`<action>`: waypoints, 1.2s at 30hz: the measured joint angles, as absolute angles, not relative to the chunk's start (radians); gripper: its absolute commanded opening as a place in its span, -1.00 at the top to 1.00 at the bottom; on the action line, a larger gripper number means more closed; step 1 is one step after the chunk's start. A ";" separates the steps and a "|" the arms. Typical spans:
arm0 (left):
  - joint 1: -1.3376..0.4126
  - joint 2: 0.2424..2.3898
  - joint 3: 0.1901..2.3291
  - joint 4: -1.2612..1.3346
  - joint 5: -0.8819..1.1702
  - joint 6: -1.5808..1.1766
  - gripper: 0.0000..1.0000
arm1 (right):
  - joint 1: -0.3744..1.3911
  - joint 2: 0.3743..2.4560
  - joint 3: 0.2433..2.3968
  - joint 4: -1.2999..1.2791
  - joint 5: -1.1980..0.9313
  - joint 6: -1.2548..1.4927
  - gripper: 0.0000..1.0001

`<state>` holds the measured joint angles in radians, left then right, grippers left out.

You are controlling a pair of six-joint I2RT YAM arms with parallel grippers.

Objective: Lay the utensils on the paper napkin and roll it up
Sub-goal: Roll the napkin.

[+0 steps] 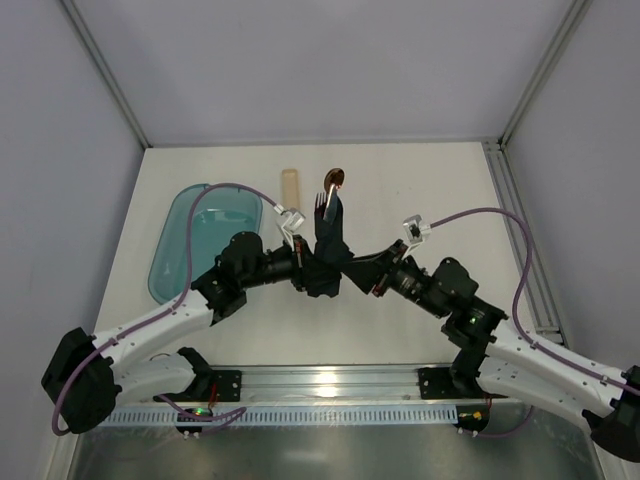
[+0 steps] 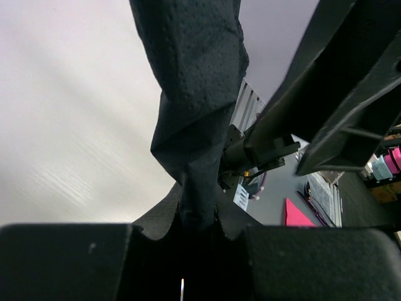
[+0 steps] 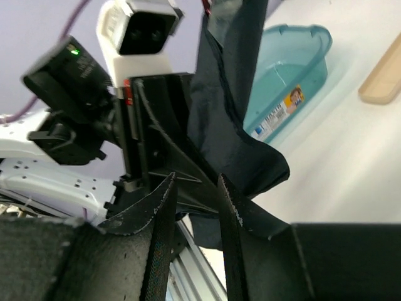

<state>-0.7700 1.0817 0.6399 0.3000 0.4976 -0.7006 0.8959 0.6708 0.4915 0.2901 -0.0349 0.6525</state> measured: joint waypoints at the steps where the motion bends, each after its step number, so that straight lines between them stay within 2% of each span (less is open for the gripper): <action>1: -0.770 1.082 0.639 0.301 0.498 -0.701 0.99 | 0.896 0.702 0.499 0.291 -0.040 0.653 0.31; 6: -0.770 1.074 0.620 0.299 0.497 -0.703 0.99 | 0.896 0.818 0.508 0.289 -0.043 0.656 0.32; 13: -0.770 1.046 0.597 0.298 0.497 -0.703 0.99 | 0.896 0.871 0.533 0.285 -0.031 0.657 0.29; 25: -0.770 1.043 0.580 0.311 0.505 -0.703 0.99 | 0.896 0.897 0.542 0.289 -0.027 0.656 0.02; 36: -0.770 1.043 0.579 0.353 0.562 -0.707 0.99 | 0.896 0.897 0.546 0.340 -0.041 0.656 -0.06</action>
<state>-0.7700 1.0428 0.5789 0.3527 0.5625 -0.7071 0.8959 0.8967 0.5457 0.3401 -0.0410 0.6563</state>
